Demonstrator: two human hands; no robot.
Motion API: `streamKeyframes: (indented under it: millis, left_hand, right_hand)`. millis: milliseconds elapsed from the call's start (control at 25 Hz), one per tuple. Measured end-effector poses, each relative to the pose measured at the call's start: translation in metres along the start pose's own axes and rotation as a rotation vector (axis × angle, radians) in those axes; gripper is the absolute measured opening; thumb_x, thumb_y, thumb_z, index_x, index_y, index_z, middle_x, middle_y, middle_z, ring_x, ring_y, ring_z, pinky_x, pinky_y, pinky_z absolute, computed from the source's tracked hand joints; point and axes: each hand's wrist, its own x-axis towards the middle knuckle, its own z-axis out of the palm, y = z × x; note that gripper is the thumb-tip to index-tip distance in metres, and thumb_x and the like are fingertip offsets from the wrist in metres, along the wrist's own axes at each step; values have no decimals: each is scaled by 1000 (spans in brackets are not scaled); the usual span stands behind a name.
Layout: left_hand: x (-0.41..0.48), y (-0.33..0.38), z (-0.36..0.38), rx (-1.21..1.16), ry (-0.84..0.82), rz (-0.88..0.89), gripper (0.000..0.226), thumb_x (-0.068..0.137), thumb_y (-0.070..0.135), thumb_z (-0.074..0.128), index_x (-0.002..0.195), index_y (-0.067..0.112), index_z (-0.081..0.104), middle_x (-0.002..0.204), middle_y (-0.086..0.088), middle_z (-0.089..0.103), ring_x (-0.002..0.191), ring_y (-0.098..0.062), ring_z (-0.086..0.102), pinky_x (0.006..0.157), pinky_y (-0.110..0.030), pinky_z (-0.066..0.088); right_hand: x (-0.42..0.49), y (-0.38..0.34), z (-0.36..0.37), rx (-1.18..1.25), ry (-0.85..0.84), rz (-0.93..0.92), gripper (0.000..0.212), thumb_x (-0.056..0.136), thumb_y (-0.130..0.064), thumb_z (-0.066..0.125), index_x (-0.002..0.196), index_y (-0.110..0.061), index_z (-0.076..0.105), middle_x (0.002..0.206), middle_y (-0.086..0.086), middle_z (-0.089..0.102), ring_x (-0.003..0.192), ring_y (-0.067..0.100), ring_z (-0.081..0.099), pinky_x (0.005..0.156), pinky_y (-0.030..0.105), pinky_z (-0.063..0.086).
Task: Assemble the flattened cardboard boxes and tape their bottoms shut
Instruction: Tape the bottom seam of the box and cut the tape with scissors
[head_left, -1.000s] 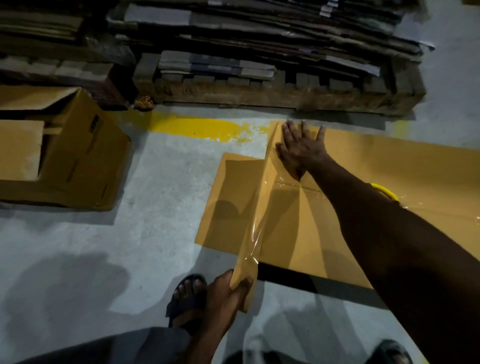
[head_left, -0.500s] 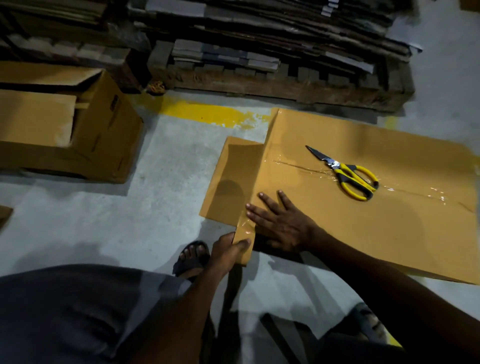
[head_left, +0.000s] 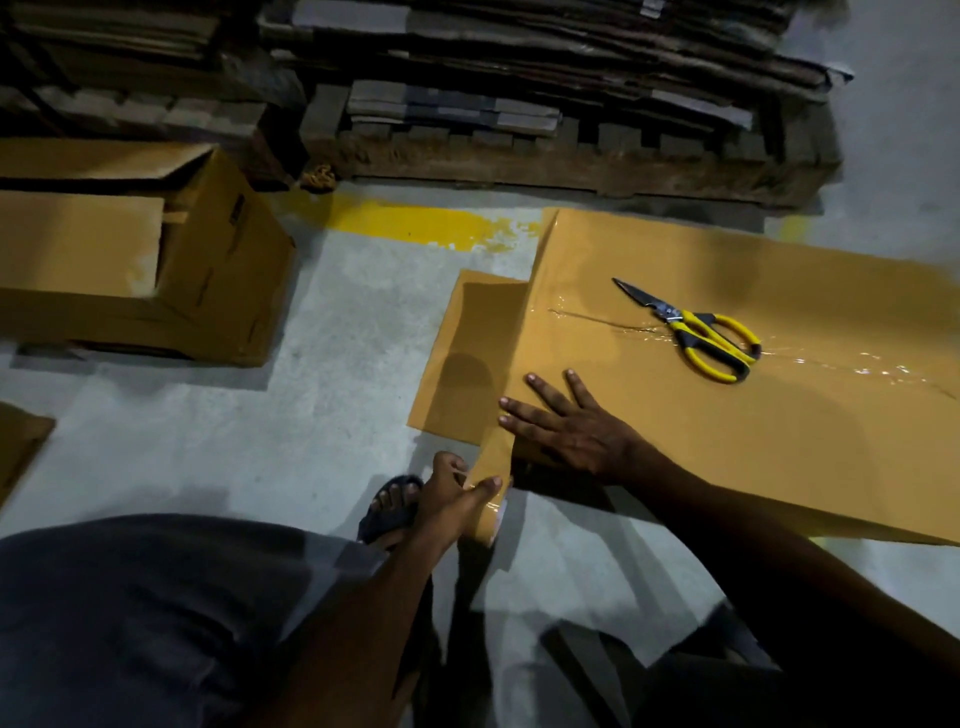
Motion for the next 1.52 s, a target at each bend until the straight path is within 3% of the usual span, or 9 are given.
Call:
streamKeyframes:
  millis: [120,240,360,680,880,1160,1320,1440,1520]
  left_hand:
    - [8,-2,1,-125,-12,55,54,76,20,80,115,19,43,104,0,56,97,-21,56,80,-32,45]
    - [10,-3,-1,-206,-68,79,54,74,11,80,114,23,44,114,2,58,108,-16,56,90,-33,45]
    - [14,-4,0,-220,-96,115,49,73,10,80,105,28,48,112,4,60,109,-14,56,94,-37,46]
    - [25,-4,-21,-230,-276,110,32,80,5,69,91,35,74,117,1,67,112,-24,59,101,-45,45]
    - [22,2,-21,-243,-318,80,29,83,-2,63,99,21,73,112,0,67,108,-19,60,95,-27,45]
    - [20,6,-21,-212,-314,74,30,83,-4,60,106,11,72,109,-5,69,101,-18,61,97,-30,44]
    - [23,4,-18,-236,-295,35,26,82,-1,61,96,15,75,105,-5,70,101,-24,62,95,-35,46]
    - [22,4,-18,-231,-293,29,25,82,1,62,90,20,76,103,-2,70,101,-25,61,94,-37,46]
    - [20,6,-20,-223,-292,35,24,82,0,61,94,16,75,101,-1,69,97,-22,61,90,-33,46]
  right_hand:
    - [-6,7,-11,133,96,203,64,96,-49,23,156,-27,14,164,4,13,150,34,8,117,65,9]
    - [-35,47,-19,237,373,826,53,98,-25,40,149,-14,33,155,21,30,142,44,29,109,64,28]
    - [-79,85,-20,329,217,1140,62,92,-16,57,149,-20,34,149,23,36,132,47,36,97,62,42]
    - [-88,66,-36,505,74,892,46,80,-18,73,123,-14,56,118,15,55,106,38,53,80,44,49]
    - [-65,17,-49,356,-50,741,51,80,-44,70,118,-16,51,105,12,63,91,35,62,72,38,52]
    - [-93,24,-68,1200,-385,455,54,74,-22,83,121,-24,55,89,-1,73,83,13,67,75,36,52]
    - [-100,20,-43,1170,-489,459,69,62,-56,80,115,-19,57,107,0,64,93,12,61,84,30,51]
    - [-87,15,-19,1521,-518,665,27,86,-22,72,108,-12,59,104,8,62,90,17,63,98,39,51]
    - [-78,11,-9,1514,-526,646,33,83,-18,76,109,-11,58,104,8,63,91,18,65,98,41,53]
